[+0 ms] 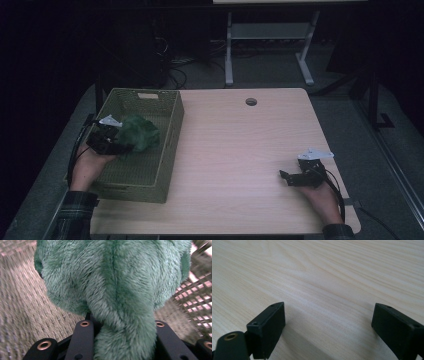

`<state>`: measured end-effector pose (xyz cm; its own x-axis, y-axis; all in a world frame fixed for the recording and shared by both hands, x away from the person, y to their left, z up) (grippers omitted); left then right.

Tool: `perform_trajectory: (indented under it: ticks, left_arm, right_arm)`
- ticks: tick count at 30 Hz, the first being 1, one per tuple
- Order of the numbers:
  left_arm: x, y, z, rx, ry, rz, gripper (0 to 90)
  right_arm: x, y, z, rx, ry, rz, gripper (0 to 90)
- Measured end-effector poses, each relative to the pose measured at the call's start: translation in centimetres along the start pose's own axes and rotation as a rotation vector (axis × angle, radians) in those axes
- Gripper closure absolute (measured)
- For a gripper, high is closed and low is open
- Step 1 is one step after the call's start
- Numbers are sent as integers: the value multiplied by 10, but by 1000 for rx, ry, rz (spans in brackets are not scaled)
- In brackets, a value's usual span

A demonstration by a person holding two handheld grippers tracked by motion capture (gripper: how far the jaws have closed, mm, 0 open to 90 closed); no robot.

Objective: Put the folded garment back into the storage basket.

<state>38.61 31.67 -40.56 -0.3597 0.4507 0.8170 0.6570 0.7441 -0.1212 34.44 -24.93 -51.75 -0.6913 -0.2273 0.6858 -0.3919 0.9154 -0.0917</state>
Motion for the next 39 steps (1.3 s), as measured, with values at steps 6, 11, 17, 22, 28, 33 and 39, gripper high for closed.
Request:
perform_trajectory:
  ticks: [6,11,17,22,28,33,39]
  left_arm:
    - [-19,8,12,13,23,13,679]
    - [-33,11,19,-1,96,-19,670]
    - [-38,14,22,24,118,-11,641]
    - [-43,14,24,25,149,-20,543]
    - [-40,17,23,39,117,-14,344]
    - [-30,16,20,32,43,17,203]
    - [-15,10,11,24,-24,39,185]
  right_arm:
    - [0,0,0,-1,0,0,114]
    - [0,0,0,-1,0,0,114]
    - [0,0,0,-1,0,0,115]
    - [0,0,0,0,0,0,115]
    - [0,0,0,0,0,0,114]
    - [0,0,0,-1,0,0,114]
    - [0,0,0,0,0,0,115]
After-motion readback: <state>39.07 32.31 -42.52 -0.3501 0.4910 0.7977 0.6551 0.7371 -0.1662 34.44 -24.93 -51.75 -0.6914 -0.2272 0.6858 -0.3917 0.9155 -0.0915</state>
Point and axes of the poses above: each handheld gripper's, and its own axes: x roughly backward along the jaws, z roughly out of its underside, y roughly to its left, the point moved 5 cm from there along -x, roughly forward along the jaws, and after that the axes turned 10 degrees about z, right-handed, at the moved point
